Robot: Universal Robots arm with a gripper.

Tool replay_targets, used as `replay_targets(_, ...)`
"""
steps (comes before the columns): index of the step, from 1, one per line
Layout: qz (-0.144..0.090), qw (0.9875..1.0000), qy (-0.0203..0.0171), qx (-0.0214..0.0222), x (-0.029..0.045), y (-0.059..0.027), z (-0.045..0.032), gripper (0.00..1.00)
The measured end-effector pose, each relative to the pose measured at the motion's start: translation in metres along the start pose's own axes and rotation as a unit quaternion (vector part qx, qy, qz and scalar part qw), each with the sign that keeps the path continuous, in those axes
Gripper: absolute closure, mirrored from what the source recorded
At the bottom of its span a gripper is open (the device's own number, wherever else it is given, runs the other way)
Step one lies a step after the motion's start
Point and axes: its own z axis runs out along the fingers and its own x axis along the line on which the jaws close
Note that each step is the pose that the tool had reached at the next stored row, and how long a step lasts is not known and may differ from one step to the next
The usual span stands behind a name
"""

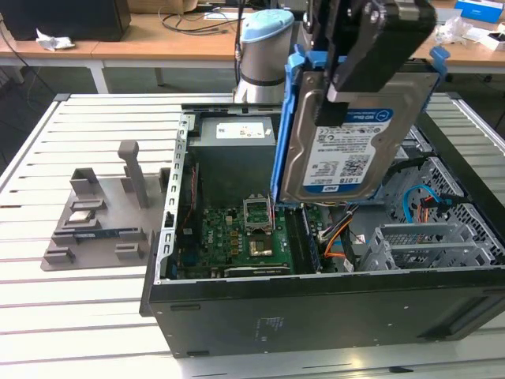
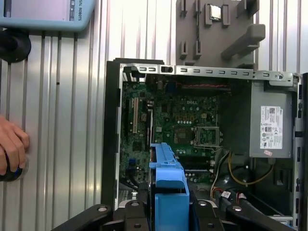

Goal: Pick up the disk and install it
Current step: 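Pick up the disk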

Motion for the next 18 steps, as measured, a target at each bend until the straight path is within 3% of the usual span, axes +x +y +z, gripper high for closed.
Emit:
replay_targets(9,0.000,1.0000,-0.0001,-0.0038,0.0074,-0.0393,0.0049,0.64)
replay_targets(16,0.000,1.0000,-0.0002,-0.0067,0.0146,-0.0711,0.0165,0.64)
replay_targets(18,0.000,1.0000,-0.0002,-0.0079,0.0169,-0.0871,0.0229,0.64)
